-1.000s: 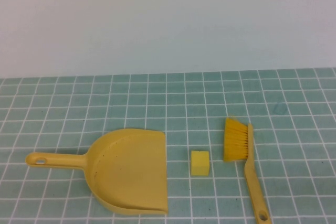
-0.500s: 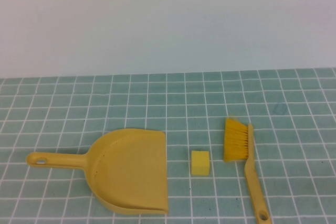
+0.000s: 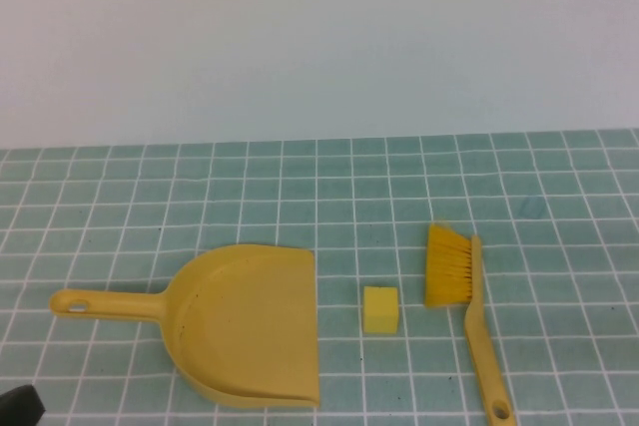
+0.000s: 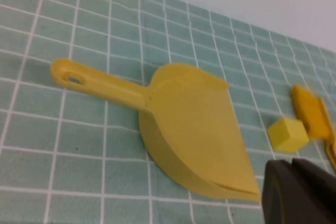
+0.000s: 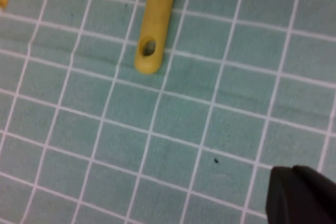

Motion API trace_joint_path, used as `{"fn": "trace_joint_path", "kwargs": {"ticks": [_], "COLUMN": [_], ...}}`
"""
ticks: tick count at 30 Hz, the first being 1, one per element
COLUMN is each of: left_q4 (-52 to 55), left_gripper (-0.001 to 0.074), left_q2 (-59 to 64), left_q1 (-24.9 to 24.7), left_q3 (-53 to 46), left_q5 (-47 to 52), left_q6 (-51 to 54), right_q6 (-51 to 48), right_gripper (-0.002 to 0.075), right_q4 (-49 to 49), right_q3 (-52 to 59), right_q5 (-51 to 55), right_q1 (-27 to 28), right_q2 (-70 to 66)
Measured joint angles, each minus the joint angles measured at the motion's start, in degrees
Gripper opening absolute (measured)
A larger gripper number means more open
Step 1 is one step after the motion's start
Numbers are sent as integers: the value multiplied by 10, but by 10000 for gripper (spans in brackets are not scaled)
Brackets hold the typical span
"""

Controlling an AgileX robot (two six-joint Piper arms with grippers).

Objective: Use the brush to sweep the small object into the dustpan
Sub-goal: Pick up the broom from the table

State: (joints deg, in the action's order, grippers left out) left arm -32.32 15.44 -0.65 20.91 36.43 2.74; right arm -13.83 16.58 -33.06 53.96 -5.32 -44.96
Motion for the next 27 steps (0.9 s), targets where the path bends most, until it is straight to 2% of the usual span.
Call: {"fn": "trace_joint_path", "kwargs": {"ticks": [4,10,12,19,22,27], "left_q4": [-39,-40,-47,-70,-73,-113], "left_gripper": [0,0,0,0,0,1], "left_q2": [49,105,110,110,110,110], "left_q1": [0,0,0,0,0,0], "left_q3": [0,0,0,0,0,0], "left_q5": [-14,-26,-27,-27,-27,-26], "left_q6": [58,63,63,63,63,111], "right_q6": [-18,17,50,167,214,263], "right_gripper": [-1,9,49,325,360,375], "right_q4": [17,8,-9,-99,-138,-180], "right_q3": [-40,-104,-125,-201,-226,-240], "right_q5": [-9,-62,-74,-103,-107,-113], "right_q1": [-18,-123,-165,-269,-294,-305], "right_q2": [-126,-282,-321,-444,-482,-535]}}
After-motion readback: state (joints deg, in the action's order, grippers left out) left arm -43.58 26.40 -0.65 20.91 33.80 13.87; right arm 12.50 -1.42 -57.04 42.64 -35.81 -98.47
